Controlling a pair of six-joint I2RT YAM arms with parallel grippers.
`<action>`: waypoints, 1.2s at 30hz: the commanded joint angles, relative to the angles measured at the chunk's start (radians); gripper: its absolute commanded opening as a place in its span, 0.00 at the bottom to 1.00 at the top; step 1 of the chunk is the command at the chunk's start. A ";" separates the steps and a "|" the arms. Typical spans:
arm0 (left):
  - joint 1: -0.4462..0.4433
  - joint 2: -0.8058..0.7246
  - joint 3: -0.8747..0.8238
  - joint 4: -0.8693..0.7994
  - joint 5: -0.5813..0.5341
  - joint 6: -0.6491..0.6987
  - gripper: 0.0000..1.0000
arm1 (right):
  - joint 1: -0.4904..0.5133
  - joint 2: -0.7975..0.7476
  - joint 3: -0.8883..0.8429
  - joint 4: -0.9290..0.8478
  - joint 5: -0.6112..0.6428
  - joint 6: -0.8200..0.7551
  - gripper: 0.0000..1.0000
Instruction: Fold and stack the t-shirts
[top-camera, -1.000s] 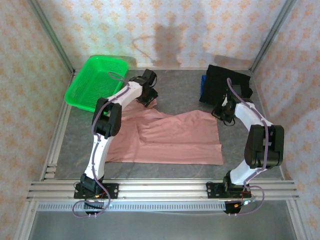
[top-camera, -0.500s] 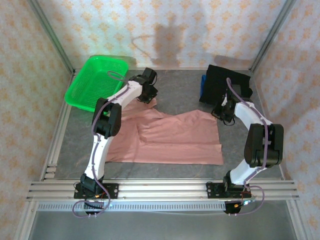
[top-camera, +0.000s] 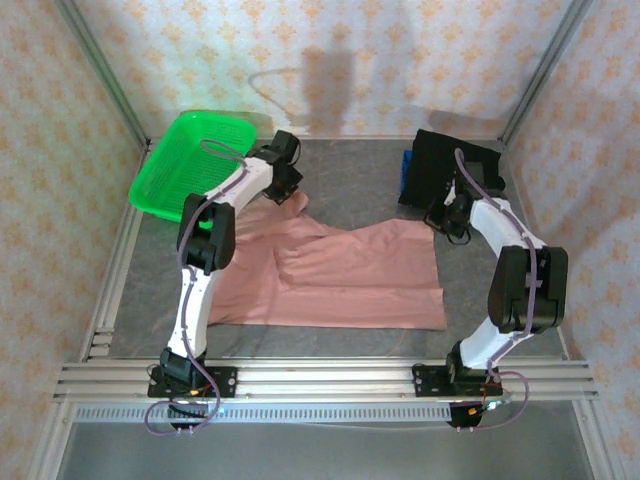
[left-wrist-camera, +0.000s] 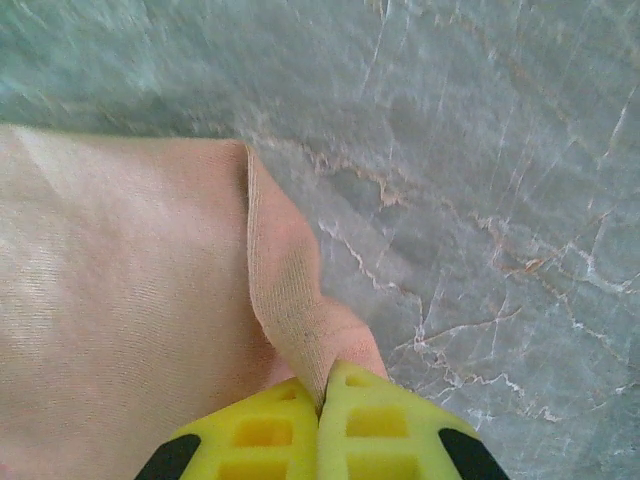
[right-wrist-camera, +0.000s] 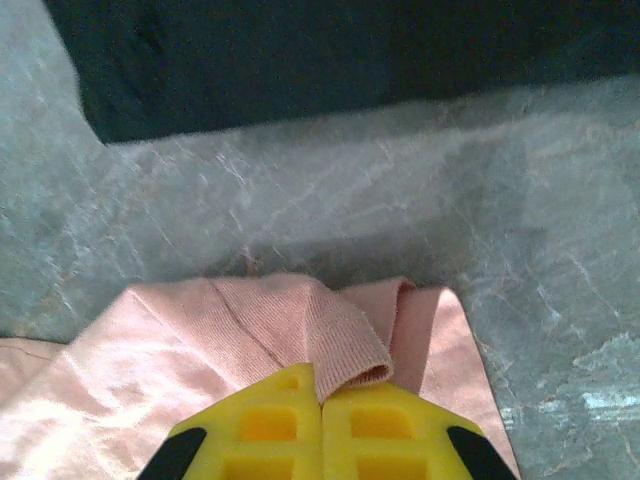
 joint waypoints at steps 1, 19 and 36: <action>0.033 -0.147 0.042 -0.021 -0.035 0.092 0.00 | -0.006 -0.019 0.059 -0.021 0.043 -0.001 0.00; 0.187 -0.511 -0.194 0.023 0.011 0.237 0.00 | -0.007 -0.002 0.139 -0.042 0.222 -0.063 0.00; 0.192 -0.555 -0.305 0.093 0.071 0.263 0.00 | -0.006 -0.031 0.013 0.044 0.215 -0.022 0.00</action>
